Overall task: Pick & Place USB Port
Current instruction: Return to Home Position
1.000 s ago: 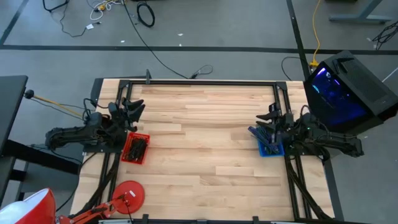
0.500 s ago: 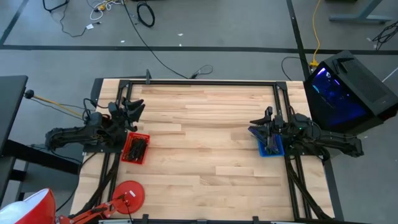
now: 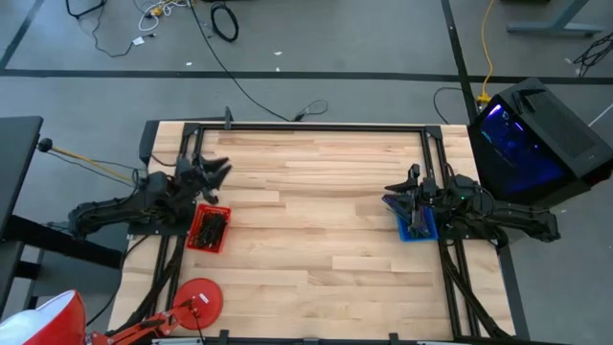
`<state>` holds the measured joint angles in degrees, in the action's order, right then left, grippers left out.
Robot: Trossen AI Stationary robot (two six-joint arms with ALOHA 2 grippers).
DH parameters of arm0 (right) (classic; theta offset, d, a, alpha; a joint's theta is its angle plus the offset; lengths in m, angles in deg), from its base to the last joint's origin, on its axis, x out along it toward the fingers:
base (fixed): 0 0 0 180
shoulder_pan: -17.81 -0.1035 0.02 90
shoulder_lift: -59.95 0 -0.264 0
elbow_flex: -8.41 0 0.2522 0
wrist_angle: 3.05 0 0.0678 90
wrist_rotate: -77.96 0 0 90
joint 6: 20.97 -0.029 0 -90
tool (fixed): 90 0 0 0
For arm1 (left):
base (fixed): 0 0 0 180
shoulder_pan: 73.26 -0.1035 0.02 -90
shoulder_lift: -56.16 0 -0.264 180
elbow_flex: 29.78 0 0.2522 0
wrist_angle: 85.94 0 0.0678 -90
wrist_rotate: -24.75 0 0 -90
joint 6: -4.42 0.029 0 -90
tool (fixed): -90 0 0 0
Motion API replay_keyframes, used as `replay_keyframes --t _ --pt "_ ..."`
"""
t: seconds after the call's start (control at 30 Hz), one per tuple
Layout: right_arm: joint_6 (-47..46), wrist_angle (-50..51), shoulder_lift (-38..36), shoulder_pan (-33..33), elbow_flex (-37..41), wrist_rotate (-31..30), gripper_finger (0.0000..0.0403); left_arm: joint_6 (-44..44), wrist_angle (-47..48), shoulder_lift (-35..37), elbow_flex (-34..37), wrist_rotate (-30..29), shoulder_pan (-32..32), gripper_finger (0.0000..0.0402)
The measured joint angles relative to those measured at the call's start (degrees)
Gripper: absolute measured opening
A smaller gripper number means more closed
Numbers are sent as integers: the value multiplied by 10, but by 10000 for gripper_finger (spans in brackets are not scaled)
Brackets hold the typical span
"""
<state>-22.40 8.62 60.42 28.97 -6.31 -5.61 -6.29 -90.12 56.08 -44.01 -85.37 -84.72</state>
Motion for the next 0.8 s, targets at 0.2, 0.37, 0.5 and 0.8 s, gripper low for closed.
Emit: replay_keyframes --t 0.2,0.37,0.5,0.8 --pt "0 0 0 0 0 0 107 -8 117 -3 0 86 0 149" --pt "0 0 0 0 0 0 107 -7 127 -2 0 150 1 149" --pt "0 0 0 0 0 0 107 4 127 -2 0 221 1 149" --pt "0 0 0 0 0 0 107 -5 160 -3 0 216 11 149"
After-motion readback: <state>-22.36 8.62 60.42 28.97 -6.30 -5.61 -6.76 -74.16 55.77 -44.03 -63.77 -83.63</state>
